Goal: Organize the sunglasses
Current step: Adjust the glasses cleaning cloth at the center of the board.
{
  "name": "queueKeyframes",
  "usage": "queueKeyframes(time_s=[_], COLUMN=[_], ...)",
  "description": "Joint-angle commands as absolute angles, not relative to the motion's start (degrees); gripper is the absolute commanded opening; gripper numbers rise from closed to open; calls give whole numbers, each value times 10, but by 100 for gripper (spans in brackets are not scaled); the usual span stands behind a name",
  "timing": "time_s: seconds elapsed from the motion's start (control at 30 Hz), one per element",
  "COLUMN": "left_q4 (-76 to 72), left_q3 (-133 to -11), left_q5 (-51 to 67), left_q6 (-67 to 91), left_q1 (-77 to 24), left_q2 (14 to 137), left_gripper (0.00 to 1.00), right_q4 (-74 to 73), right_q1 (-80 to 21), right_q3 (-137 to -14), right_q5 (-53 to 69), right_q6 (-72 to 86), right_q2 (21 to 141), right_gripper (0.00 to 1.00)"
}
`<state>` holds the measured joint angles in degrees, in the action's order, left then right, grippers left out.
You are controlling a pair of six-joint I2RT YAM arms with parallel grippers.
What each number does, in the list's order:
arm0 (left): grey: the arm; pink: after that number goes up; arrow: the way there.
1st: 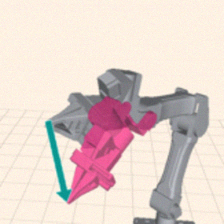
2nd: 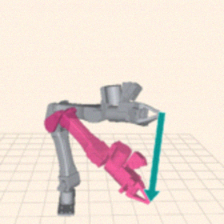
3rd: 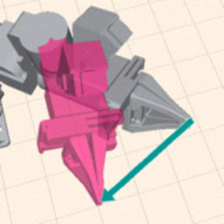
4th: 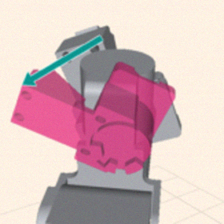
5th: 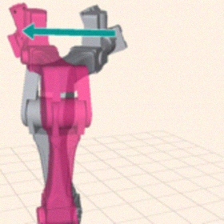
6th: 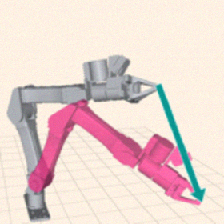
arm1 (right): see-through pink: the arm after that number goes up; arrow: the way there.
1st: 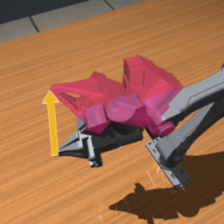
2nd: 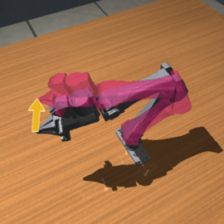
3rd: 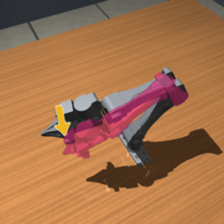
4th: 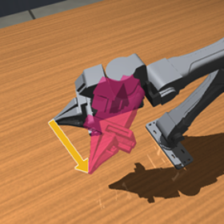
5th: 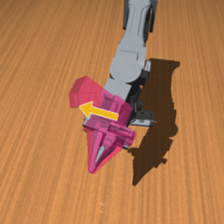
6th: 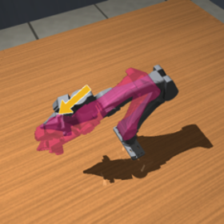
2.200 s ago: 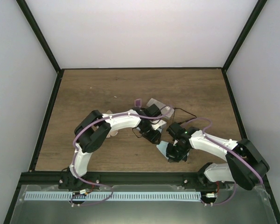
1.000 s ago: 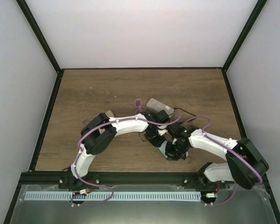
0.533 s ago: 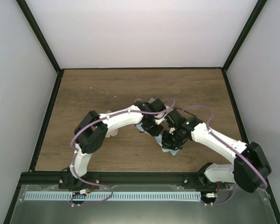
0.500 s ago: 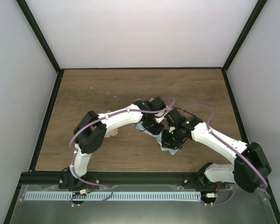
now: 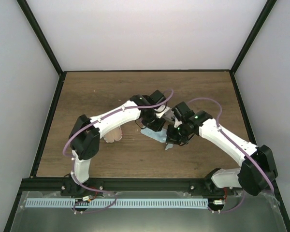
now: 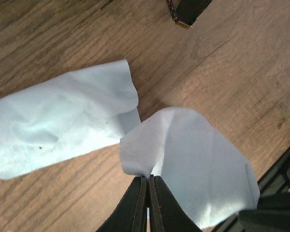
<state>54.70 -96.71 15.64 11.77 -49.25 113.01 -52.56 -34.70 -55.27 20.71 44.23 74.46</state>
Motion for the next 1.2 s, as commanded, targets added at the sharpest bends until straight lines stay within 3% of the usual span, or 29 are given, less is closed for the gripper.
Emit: queueKeyframes(time_s=[0.0, 0.27, 0.8, 1.17], left_q4=[595, 638, 673, 656], left_q3=[-990, -976, -884, -894], left_q5=[160, 160, 165, 153], left_q6=[154, 227, 328, 302], left_q1=[-495, -500, -529, -522], left_q2=[1094, 1044, 976, 1065], left_gripper=[4, 4, 4, 4], right_q4=[-563, -631, -655, -607], right_q1=[-328, -326, -308, -245], right_q3=[-596, -641, -594, -571], right_q5=[227, 235, 285, 294], right_q6=[392, 336, 251, 184], right_q2=[739, 727, 706, 786], right_gripper=[1, 1, 1, 1])
